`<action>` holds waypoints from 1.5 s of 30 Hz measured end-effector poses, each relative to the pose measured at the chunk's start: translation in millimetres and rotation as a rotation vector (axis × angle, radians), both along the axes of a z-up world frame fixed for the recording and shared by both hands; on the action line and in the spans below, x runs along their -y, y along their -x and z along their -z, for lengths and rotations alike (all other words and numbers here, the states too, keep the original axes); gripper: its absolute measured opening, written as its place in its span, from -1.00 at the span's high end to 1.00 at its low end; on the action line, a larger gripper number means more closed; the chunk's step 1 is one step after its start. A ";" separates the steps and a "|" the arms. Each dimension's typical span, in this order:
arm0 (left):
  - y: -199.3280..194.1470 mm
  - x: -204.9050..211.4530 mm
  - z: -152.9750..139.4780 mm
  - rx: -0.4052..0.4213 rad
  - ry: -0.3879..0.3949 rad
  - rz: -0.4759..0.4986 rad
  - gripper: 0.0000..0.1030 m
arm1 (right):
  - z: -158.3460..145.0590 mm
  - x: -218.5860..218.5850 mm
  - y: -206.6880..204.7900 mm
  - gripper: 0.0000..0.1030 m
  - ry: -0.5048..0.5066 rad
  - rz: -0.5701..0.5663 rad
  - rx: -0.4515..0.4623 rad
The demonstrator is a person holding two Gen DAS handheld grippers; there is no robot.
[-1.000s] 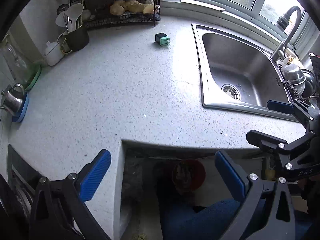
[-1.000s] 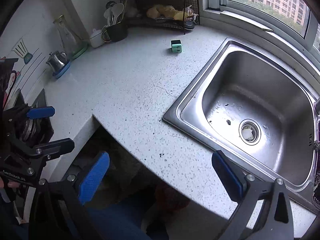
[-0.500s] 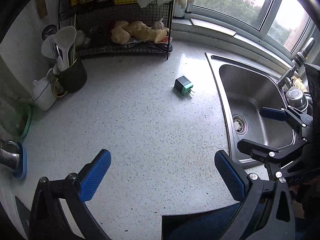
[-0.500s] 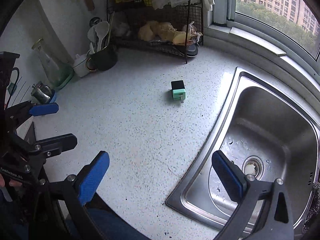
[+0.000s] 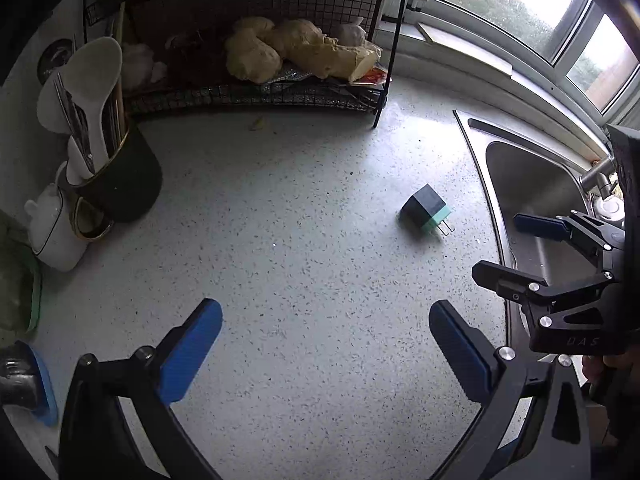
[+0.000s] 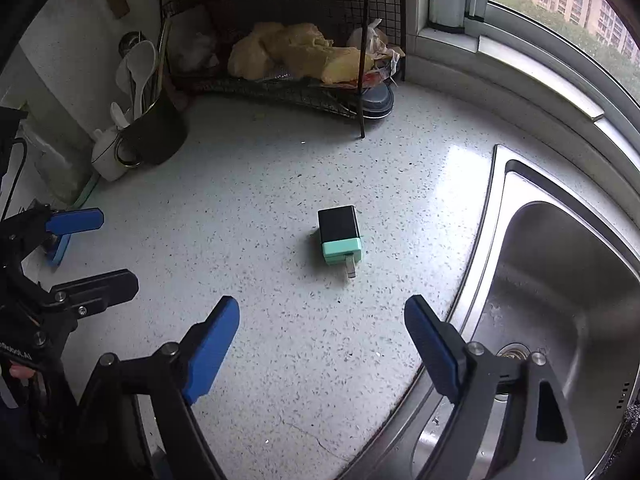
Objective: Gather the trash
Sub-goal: 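Lower the right tool onto the black-and-teal charger plug and close it, then carry the charger plug with the right tool down toward the red bucket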
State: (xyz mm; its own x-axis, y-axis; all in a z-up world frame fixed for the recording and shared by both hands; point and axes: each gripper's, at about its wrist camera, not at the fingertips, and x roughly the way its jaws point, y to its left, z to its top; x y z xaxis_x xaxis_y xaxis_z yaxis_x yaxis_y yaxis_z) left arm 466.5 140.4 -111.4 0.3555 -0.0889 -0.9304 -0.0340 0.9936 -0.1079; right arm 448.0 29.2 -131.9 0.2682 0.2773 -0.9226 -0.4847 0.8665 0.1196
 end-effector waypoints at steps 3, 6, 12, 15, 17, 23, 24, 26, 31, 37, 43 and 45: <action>-15.5 -3.8 8.7 -0.010 0.008 0.009 -1.00 | 7.2 -6.9 -10.5 -0.53 0.015 -0.011 -0.014; -27.6 -6.0 20.7 -0.027 0.012 0.021 -1.00 | 18.7 -13.0 -22.6 -0.51 0.038 -0.017 -0.033; -44.1 -9.8 40.6 -0.060 0.023 0.032 -1.00 | 38.0 -21.4 -42.1 -0.22 0.066 -0.026 -0.068; -48.4 -10.0 43.8 -0.065 0.021 0.038 -1.00 | 40.8 -24.5 -47.6 -0.14 0.067 -0.035 -0.069; -51.3 -10.1 46.4 -0.069 0.025 0.040 -1.00 | 44.9 -27.9 -51.4 -0.10 0.080 -0.045 -0.067; -53.0 -11.3 48.7 -0.075 0.019 0.033 -1.00 | 49.7 -32.7 -54.5 0.34 0.092 -0.059 -0.078; -52.3 -11.5 48.0 -0.073 0.021 0.030 -1.00 | 48.5 -33.0 -53.6 0.41 0.092 -0.065 -0.076; -48.3 -12.9 46.1 -0.069 0.024 0.025 -1.00 | 46.9 -33.4 -50.8 0.41 0.087 -0.076 -0.080; -31.6 -12.9 40.8 -0.052 0.031 0.015 -1.00 | 44.8 -44.4 -35.9 0.42 0.084 -0.094 -0.084; -8.7 -1.0 33.9 -0.042 0.041 0.015 -1.00 | 34.6 -37.3 6.3 0.42 0.071 -0.106 -0.075; 18.5 16.9 23.2 -0.025 0.030 0.020 -1.00 | 10.7 -26.3 47.5 0.42 0.045 -0.121 -0.053; 29.0 24.5 19.4 -0.018 0.022 0.020 -1.00 | 0.5 -20.3 65.4 0.42 0.040 -0.128 -0.042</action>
